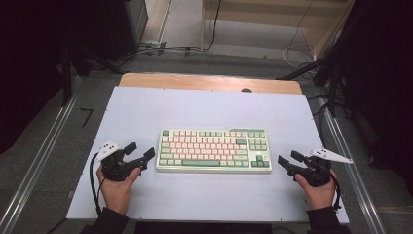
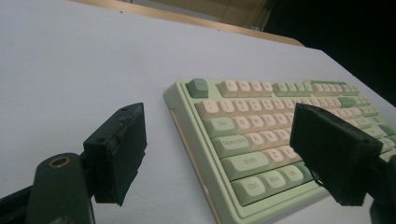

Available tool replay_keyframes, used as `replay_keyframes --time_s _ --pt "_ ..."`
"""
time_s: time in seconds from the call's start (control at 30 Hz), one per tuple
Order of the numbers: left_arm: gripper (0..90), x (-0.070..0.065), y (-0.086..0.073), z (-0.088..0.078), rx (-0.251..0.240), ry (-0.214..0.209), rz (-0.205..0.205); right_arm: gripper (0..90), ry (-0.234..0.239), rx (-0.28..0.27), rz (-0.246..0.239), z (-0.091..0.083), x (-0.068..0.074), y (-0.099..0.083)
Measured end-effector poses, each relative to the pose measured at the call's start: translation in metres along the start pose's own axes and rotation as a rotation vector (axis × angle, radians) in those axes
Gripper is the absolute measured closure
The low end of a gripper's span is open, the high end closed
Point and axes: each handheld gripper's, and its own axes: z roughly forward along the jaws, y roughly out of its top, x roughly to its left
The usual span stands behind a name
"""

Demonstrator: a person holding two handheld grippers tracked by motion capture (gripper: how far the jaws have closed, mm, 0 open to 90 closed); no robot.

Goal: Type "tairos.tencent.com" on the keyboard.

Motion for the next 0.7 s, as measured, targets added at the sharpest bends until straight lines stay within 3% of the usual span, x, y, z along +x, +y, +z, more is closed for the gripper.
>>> replay_keyframes --time_s 0.07,0.2,0.57,0.7 --pt "19.6 -0.003 0.0 0.003 0.007 -0.008 0.004 30.5 0.035 -0.001 0.014 0.002 0.003 0.001" --pt "19.5 -0.004 0.0 0.005 0.012 -0.011 0.008 30.1 0.065 0.004 -0.017 0.008 0.012 0.004" --pt "22.8 -0.01 0.003 0.008 0.012 0.003 0.036 30.7 0.081 0.007 -0.086 0.019 0.03 0.013" --pt "25.6 -0.012 0.004 0.011 0.014 -0.022 0.045 30.6 0.093 0.014 -0.109 0.028 0.039 0.017"
